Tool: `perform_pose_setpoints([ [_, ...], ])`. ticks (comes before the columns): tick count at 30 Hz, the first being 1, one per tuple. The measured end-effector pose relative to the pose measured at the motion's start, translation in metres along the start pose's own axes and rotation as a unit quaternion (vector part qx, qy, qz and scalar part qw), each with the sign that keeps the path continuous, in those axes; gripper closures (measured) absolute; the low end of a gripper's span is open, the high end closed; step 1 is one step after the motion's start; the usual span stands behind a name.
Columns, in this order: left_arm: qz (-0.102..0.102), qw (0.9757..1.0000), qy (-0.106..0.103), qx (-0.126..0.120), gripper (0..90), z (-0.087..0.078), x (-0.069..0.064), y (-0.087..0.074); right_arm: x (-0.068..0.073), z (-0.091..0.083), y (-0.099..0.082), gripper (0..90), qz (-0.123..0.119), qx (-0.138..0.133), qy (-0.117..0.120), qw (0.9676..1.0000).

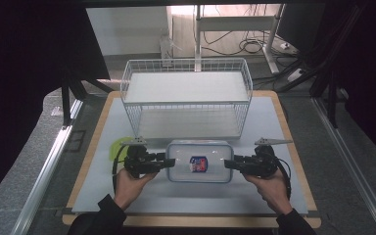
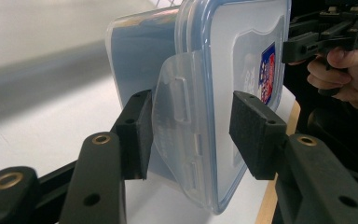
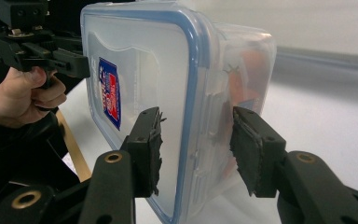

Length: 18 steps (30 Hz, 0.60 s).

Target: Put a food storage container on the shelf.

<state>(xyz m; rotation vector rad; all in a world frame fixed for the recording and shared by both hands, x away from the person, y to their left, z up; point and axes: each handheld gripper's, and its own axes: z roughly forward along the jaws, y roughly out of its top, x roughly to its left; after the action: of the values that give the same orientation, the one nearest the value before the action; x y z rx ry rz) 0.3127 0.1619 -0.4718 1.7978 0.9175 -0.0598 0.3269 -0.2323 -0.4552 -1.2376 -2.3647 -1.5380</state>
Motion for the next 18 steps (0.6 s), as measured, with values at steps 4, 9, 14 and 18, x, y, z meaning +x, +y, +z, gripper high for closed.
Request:
perform_pose_setpoints([
  [4, 0.009, 1.0000, 0.003, -0.003, 50.9, -0.006, -0.002, 0.012, 0.003, -0.003, 0.010, 54.3, -0.005, -0.009, 0.003, 0.9999],
  [9, 0.021, 0.9996, 0.010, -0.015, 50.9, -0.017, -0.006, 0.031, 0.010, -0.007, 0.029, 54.3, -0.020, -0.020, 0.002, 0.9996],
  [14, 0.026, 0.9993, 0.014, -0.024, 50.9, -0.026, -0.008, 0.044, 0.016, -0.009, 0.048, 54.2, -0.030, -0.027, 0.004, 0.9992],
  [18, 0.027, 0.9991, 0.019, -0.028, 50.9, -0.031, -0.008, 0.053, 0.017, -0.008, 0.059, 54.0, -0.031, -0.030, 0.006, 0.9991],
])
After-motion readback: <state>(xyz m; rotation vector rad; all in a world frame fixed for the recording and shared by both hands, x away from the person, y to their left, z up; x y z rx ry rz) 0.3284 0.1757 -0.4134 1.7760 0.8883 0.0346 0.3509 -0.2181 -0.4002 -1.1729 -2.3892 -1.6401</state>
